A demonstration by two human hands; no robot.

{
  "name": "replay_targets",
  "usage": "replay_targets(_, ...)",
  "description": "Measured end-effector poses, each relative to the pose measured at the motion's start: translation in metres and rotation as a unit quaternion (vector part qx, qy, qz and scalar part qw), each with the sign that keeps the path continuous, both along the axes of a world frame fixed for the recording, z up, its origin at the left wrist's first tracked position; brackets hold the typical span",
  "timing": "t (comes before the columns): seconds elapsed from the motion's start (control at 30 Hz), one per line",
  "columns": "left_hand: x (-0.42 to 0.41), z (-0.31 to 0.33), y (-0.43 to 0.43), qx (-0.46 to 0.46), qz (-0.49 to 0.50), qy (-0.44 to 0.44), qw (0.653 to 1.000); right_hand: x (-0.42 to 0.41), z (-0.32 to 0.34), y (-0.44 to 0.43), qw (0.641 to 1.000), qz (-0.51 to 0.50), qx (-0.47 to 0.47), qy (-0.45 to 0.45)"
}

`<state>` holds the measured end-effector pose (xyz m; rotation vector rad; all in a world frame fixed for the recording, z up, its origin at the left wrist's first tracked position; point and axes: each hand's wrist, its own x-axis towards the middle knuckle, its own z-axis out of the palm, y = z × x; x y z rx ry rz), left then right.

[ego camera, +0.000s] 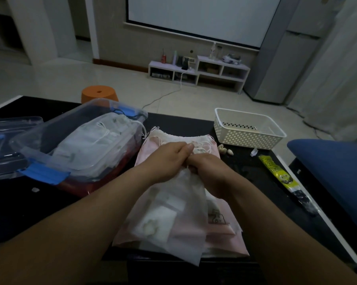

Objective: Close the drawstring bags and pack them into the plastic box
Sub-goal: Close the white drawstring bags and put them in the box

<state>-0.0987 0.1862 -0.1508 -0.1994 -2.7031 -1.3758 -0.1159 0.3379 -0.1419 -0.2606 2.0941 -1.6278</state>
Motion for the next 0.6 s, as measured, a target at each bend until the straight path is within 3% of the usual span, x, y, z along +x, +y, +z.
replay_targets(0.13,0.011,0.004,0.001,-0.211,0.031,0.021,0.977,-0.001,0.005,0.002,1.000,0.003,-0.001,-0.009)
replay_targets(0.2,0.012,0.006,-0.001,-0.271,0.054,0.036,0.960,-0.002,0.007,0.005,1.000,-0.004,0.000,-0.012)
replay_targets(0.3,0.010,0.000,-0.004,-0.183,0.074,0.042,0.979,-0.004,0.008,0.016,0.999,-0.017,0.039,-0.003)
replay_targets(0.43,0.004,-0.005,-0.004,-0.033,-0.003,-0.002,0.999,-0.007,0.003,0.024,0.996,-0.057,0.050,0.039)
replay_targets(0.6,0.001,-0.003,-0.011,-0.064,-0.010,-0.007,0.998,-0.005,0.003,0.026,0.996,-0.057,0.029,0.058)
